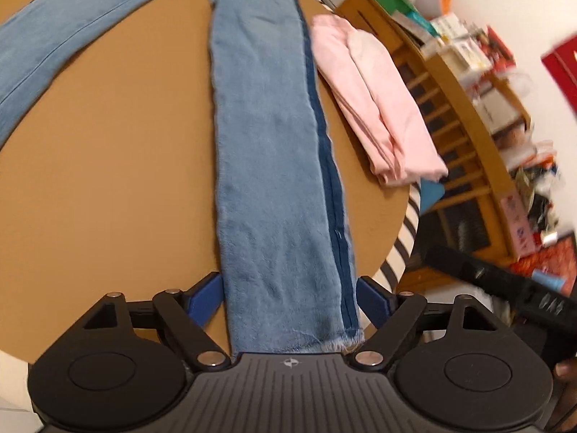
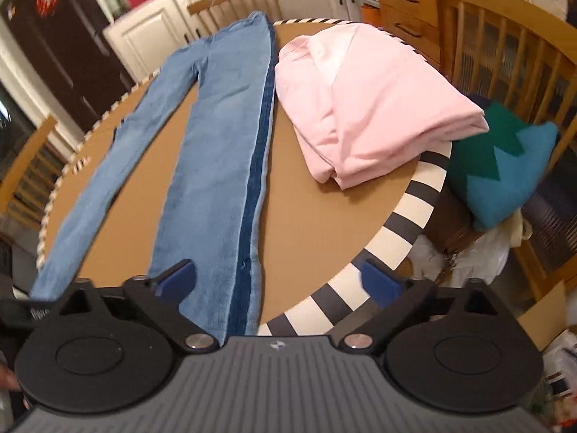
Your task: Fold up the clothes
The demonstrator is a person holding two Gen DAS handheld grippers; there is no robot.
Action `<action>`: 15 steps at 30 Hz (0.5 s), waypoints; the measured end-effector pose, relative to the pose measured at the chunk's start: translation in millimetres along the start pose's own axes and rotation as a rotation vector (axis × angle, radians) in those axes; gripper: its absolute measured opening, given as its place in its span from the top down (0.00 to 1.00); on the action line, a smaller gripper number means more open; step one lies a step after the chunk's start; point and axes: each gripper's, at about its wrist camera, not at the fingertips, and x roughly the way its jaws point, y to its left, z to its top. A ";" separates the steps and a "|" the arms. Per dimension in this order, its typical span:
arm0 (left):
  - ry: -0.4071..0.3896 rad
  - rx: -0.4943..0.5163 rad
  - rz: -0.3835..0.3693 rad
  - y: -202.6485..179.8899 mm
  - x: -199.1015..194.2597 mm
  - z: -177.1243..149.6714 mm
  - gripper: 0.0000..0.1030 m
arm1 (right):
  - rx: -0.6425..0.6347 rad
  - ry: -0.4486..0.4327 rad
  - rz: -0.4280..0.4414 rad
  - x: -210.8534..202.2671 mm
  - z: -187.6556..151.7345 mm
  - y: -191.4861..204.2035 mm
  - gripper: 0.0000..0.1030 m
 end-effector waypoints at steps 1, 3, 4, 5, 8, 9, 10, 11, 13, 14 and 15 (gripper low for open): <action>0.006 -0.002 -0.005 -1.8 1.2 -1.3 0.20 | 0.006 0.000 0.003 0.1 -0.5 -1.1 0.01; 0.011 -0.024 -0.029 -2.8 3.9 -4.0 0.27 | 0.003 0.004 -0.036 1.5 1.0 0.9 0.01; 0.024 -0.039 -0.033 -2.1 7.0 -4.9 0.43 | -0.001 -0.021 -0.072 1.9 2.6 5.5 0.01; 0.040 -0.056 -0.035 -1.1 10.5 -5.5 0.53 | -0.007 -0.049 -0.088 1.5 4.1 8.7 0.01; 0.089 -0.099 -0.023 4.3 19.8 -7.6 0.94 | -0.038 -0.164 0.068 -8.2 8.2 3.8 0.01; 0.093 -0.118 -0.030 6.2 20.7 -7.9 0.94 | -0.022 -0.170 0.154 -11.0 10.0 -2.5 0.01; 0.099 -0.135 -0.037 7.8 21.4 -8.2 0.94 | 0.018 -0.162 0.219 -11.2 12.6 -9.4 0.01; 0.101 -0.143 -0.039 7.5 22.6 -8.8 0.94 | 0.067 -0.141 0.235 -9.0 15.6 -15.1 0.01; 0.104 -0.151 -0.042 6.1 25.4 -10.0 0.95 | 0.158 -0.058 0.177 1.1 20.3 -23.9 0.01; 0.107 -0.148 -0.043 4.1 27.2 -10.7 0.95 | 0.191 -0.018 0.148 6.2 21.8 -27.4 0.02; 0.115 -0.137 -0.046 1.2 28.9 -11.3 0.95 | 0.208 0.002 0.143 9.1 21.3 -30.6 0.04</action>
